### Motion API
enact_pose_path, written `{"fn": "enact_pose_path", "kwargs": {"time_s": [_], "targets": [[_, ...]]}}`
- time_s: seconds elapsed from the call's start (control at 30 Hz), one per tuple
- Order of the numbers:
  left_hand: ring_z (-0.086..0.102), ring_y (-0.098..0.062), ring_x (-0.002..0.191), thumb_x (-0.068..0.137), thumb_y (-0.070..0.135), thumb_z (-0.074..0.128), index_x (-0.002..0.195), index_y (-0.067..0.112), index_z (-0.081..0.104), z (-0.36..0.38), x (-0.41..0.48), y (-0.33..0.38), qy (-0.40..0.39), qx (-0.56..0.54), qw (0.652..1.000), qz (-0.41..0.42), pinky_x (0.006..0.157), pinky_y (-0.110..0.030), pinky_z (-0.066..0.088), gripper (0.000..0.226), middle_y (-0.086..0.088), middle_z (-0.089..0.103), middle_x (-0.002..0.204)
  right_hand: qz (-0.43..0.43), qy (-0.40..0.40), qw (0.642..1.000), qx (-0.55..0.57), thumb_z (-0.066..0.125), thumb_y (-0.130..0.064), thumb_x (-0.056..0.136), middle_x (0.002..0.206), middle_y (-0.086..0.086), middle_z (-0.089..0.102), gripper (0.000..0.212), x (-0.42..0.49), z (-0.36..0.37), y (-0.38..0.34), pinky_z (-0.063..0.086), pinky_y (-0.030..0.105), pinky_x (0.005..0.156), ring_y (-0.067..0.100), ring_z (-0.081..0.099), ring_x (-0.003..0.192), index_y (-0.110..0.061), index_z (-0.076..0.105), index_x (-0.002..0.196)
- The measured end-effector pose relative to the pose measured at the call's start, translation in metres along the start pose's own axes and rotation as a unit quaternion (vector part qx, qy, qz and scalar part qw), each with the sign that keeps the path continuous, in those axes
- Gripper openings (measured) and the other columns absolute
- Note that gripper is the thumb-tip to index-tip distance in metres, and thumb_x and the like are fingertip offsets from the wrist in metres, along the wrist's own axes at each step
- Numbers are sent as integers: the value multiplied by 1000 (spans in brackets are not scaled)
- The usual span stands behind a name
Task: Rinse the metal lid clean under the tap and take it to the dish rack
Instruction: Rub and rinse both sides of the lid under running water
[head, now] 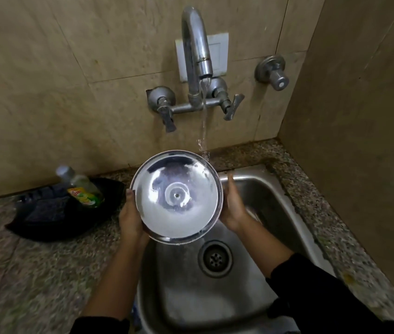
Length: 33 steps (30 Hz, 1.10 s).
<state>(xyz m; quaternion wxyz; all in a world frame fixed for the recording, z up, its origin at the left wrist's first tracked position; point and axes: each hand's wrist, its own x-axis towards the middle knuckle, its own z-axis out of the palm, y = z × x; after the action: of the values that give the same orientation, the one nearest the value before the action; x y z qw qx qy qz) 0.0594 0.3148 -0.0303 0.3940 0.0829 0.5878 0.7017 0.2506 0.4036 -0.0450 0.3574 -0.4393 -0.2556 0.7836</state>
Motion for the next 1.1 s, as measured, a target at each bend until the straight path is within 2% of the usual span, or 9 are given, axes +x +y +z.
{"fn": "enact_pose_path", "kwargs": {"time_s": [0.13,0.23,0.37,0.57,0.73,0.8,0.97,1.03,1.1], "targets": [[69,-21,85,93,49,50,88,18,70,16,4,-4,16,-37,999,6,85,-38,53,37,-2,74,91,5,-45,998,34,37,-55,95,112,6,70,53,-4,2,15,59,32,72,18,70,92,-19,63,123],[69,-23,93,89,54,52,95,17,71,31,10,-11,8,-38,999,1,87,-39,53,42,-6,73,104,-33,-24,999,32,36,-55,96,117,5,70,54,-2,-2,10,58,35,79,22,67,103,-19,60,127],[70,-24,88,90,52,52,99,16,70,54,10,-19,-5,-45,999,-21,80,-38,56,41,-5,74,97,-190,118,960,-170,38,-33,102,120,7,62,30,-3,-23,-2,47,27,84,22,59,109,-17,55,122],[69,-26,82,89,50,54,102,14,67,79,4,-26,-45,-16,996,-78,73,-40,57,41,-6,72,94,-404,196,743,-497,32,-31,91,139,12,46,51,-18,-74,-2,33,43,108,25,39,129,-11,43,137],[68,-35,98,80,59,60,106,12,70,77,8,-27,-76,30,990,-116,86,-55,54,54,-12,73,106,-506,97,550,-658,49,-12,85,149,10,38,56,-33,-100,-1,28,49,112,27,31,140,-21,44,140],[68,-34,95,87,55,55,102,14,70,75,4,-23,-99,53,984,-141,81,-50,56,46,-13,73,103,-513,40,505,-692,61,-16,84,144,2,47,47,-32,-100,0,25,48,111,22,35,139,-30,56,128],[72,-28,74,99,27,40,107,6,61,58,1,-9,-154,158,946,-237,61,-33,58,30,-11,73,63,-562,-73,557,-607,68,-20,84,89,-5,69,11,-46,-76,-15,42,25,82,8,59,88,-17,71,95],[59,-45,111,100,40,35,120,0,55,49,0,-5,-195,186,929,-254,92,-40,51,50,-22,72,69,-523,-61,665,-529,69,-19,85,68,-8,58,7,-52,-61,-19,40,17,65,-2,52,68,-15,68,79],[40,-43,130,96,59,26,129,4,56,43,3,-8,-217,196,922,-254,112,-46,32,71,-29,69,97,-421,-19,807,-414,65,-24,88,61,4,60,20,-53,-43,-25,46,27,61,-2,53,64,-11,67,74]]}}
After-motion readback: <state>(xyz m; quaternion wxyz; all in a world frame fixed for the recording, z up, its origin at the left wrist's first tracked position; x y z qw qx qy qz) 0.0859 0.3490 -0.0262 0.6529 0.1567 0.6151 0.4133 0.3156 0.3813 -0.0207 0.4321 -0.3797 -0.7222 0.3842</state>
